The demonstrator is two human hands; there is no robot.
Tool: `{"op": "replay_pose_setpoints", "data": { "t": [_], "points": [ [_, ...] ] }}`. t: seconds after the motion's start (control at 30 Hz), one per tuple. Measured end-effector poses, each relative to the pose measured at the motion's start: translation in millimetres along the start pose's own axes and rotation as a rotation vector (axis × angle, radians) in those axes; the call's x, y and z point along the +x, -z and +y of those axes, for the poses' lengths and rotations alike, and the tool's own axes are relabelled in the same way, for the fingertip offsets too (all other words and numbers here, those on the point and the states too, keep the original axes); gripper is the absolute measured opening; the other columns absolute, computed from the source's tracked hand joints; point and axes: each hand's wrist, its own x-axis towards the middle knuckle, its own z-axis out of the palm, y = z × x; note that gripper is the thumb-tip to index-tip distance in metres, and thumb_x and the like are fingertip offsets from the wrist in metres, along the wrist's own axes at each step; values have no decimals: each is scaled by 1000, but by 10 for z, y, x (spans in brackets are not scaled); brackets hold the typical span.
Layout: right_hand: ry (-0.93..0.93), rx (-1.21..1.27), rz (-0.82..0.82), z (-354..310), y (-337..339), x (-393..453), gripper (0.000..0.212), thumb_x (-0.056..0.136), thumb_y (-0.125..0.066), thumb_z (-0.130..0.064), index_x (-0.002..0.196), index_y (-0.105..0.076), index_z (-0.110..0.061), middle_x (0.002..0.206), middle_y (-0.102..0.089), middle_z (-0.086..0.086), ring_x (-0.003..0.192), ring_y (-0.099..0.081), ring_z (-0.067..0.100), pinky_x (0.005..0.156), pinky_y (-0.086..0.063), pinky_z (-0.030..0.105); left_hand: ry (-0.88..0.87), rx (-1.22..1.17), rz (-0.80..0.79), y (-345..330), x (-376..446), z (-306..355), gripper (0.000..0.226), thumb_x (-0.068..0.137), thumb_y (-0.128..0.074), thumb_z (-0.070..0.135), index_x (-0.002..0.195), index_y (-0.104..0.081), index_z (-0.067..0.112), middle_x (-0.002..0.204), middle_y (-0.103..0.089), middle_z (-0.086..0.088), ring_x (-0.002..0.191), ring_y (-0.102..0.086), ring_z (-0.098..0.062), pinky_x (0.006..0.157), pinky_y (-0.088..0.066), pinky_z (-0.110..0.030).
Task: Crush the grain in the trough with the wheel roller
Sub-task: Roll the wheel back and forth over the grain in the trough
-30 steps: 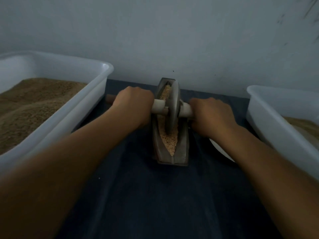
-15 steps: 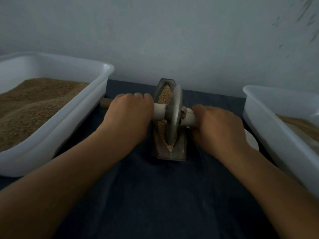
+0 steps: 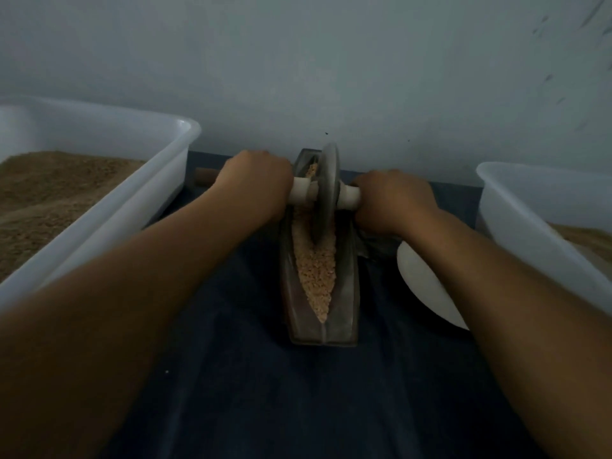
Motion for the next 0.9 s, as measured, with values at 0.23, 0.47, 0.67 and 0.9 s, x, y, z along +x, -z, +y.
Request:
{"op": "replay_pose_setpoints", "data": {
  "t": [0.23,0.47,0.67,0.9],
  "points": [
    [3,34,-89,53,23,197,34,79,-62,-43,110,-66,-30,108,-67,2,92,-64,27,66,-42,30,-26,91,-13,32,179,-23,30,81,-69,24,106,-60,11,95,-63,-8,72,-47,-22,67,-41,-34],
    [-1,-21,68,-41,24,-149,19,78,-65,-38,95,-67,-30,92,-67,-1,70,-53,21,48,-20,23,-13,31,-25,-2,-118,-13,32,87,-67,29,113,-57,13,106,-64,-8,82,-55,-21,71,-43,-34],
    [-19,34,156,-87,16,-559,22,77,-67,-44,96,-63,-33,84,-65,-5,69,-54,20,51,-26,26,-19,22,56,60,-491,64,32,87,-67,30,113,-53,16,103,-62,-7,81,-52,-20,70,-40,-33],
    [41,-58,298,-187,206,-988,19,75,-68,-38,92,-62,-31,77,-63,-7,67,-59,20,48,-12,27,-27,-36,222,-36,-891,61,33,84,-66,32,106,-45,18,98,-64,-4,83,-62,-23,66,-42,-33]
  ]
}}
